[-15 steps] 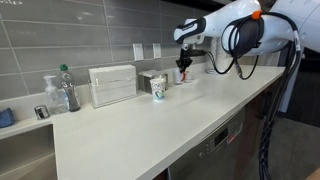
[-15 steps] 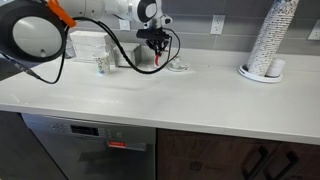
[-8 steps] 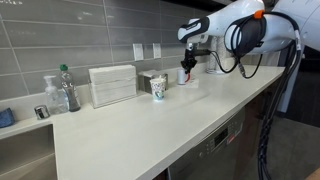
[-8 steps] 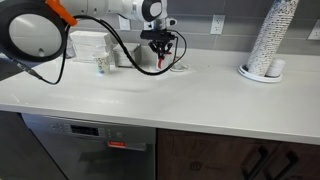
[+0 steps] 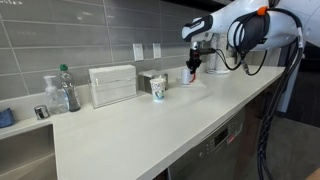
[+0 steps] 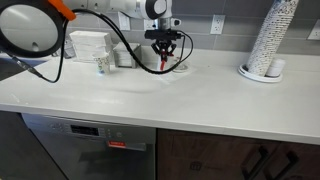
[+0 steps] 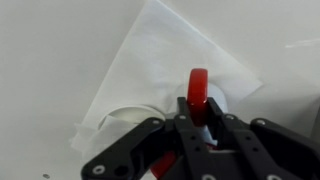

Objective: Remove the coffee cup from the mug and put it on the left side of the counter then move the mug forwards

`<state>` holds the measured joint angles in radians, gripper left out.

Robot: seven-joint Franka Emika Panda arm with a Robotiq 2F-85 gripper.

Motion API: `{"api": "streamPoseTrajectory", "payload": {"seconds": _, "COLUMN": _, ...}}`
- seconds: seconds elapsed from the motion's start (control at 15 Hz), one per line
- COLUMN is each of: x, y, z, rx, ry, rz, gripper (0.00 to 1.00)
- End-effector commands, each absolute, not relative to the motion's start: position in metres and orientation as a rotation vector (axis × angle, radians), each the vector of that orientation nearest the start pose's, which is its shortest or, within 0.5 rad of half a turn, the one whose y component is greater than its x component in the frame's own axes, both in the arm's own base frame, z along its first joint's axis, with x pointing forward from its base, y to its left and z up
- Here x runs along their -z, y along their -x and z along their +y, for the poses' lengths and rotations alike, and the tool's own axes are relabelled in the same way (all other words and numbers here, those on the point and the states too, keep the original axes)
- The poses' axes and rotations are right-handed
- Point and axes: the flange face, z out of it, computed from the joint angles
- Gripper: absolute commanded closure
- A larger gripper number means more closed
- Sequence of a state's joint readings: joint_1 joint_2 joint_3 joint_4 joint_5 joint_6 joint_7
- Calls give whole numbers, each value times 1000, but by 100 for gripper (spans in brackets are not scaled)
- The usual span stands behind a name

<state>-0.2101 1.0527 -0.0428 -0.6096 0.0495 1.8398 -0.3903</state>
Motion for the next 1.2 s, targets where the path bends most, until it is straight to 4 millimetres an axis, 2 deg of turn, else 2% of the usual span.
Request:
{"api": "streamPoseTrajectory", "payload": {"seconds": 0.0, "x": -391, "y": -778, "z": -184, "rx": 186, "ry": 3184, "rz": -366, "gripper": 94}}
{"api": "streamPoseTrajectory", "payload": {"seconds": 0.27, "x": -395, "y": -773, "z": -185, "rx": 156, "ry": 3200, "rz": -470, "gripper": 94}}
{"api": "streamPoseTrajectory", "payload": {"seconds": 0.6, "x": -386, "y": -764, "z": -191, "rx": 94, "ry": 3209, "rz": -526, "gripper": 94}}
{"api": "streamPoseTrajectory", "payload": {"seconds": 0.67, "x": -384, "y": -762, "z": -192, "rx": 83, "ry": 3211, "rz": -532, "gripper": 92}}
{"api": "streamPoseTrajectory", "payload": {"seconds": 0.8, "x": -382, "y": -758, "z": -193, "rx": 64, "ry": 3210, "rz": -542, "gripper": 57}}
{"api": "streamPoseTrajectory", "payload": {"seconds": 0.87, "x": -381, "y": -755, "z": -193, "rx": 55, "ry": 3210, "rz": -548, "gripper": 52}}
{"api": "streamPoseTrajectory", "payload": {"seconds": 0.93, "x": -381, "y": -753, "z": -193, "rx": 45, "ry": 3208, "rz": -550, "gripper": 52}}
{"api": "streamPoseTrajectory", "payload": {"seconds": 1.13, "x": -386, "y": -744, "z": -190, "rx": 15, "ry": 3205, "rz": -563, "gripper": 28}}
